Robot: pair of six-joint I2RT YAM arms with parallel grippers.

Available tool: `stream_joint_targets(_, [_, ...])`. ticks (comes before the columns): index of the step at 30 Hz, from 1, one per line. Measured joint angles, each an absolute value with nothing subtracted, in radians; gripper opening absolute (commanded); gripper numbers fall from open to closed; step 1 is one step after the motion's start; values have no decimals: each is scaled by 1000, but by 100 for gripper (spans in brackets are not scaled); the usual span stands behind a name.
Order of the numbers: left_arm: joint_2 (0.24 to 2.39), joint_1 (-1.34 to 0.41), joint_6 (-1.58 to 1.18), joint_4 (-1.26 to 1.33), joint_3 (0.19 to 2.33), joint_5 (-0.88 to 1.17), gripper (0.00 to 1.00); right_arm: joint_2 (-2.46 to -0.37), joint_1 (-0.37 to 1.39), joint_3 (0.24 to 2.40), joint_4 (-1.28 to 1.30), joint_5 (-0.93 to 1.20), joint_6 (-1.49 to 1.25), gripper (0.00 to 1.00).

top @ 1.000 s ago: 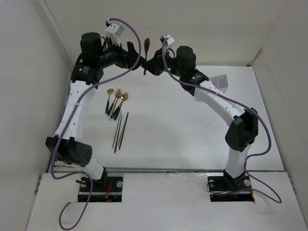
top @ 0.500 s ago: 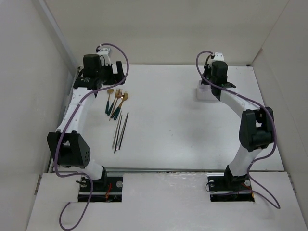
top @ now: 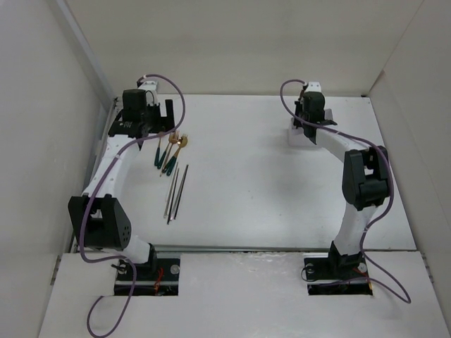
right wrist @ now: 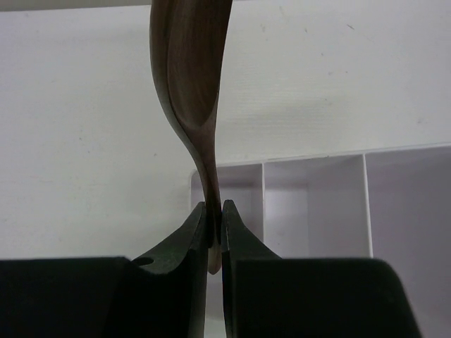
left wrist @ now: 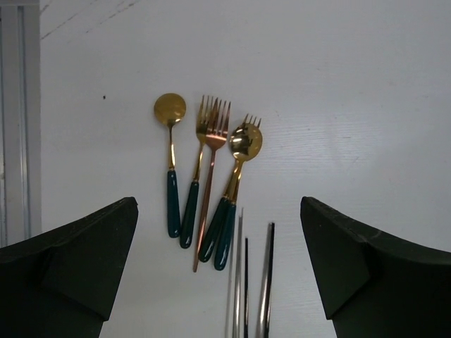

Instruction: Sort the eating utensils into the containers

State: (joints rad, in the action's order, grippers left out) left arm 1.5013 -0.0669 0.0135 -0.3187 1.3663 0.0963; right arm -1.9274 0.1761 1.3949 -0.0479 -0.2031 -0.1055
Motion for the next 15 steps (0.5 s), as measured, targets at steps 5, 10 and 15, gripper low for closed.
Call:
stream_joint_targets(5, [1501,-44,23,-320,1320,31,100,-1929,176,1430,6,-213,-104,17])
stream_joint_targets(10, [1517,-14,45,-310,1287,-16,100,-1929,176,1436,54,-212,-103,26])
stream_joint_targets(15, [1523,-2,71,-303,1254,-35,100,-1929,176,1435,73,-212,-102,36])
